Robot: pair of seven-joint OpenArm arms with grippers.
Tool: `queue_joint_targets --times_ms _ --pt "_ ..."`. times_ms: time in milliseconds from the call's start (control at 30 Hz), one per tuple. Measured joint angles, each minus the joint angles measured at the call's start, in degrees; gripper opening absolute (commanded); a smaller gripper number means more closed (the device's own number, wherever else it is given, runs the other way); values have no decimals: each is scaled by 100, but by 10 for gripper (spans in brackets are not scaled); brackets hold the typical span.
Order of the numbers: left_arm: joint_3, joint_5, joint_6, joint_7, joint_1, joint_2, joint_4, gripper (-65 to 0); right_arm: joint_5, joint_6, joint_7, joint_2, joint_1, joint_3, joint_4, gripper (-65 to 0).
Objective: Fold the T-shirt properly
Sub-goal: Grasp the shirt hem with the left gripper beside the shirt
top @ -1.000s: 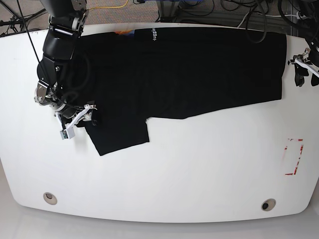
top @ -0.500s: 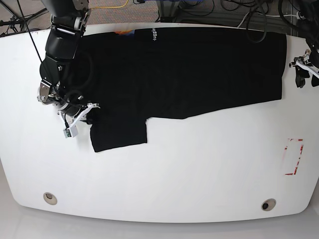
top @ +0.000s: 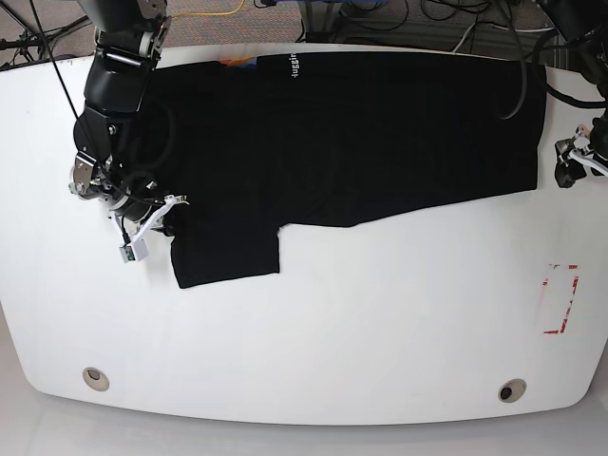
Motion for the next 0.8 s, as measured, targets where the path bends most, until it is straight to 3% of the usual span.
queue_joint_targets --times_ms 333,800 --pt "649 -9 -55 26 -507 24 -302 -156 -17 2 2 13 -2 4 0 -650" --pt "988 24 -63 24 -811 31 -1071 -157 -7 2 2 15 -2 13 0 -650"
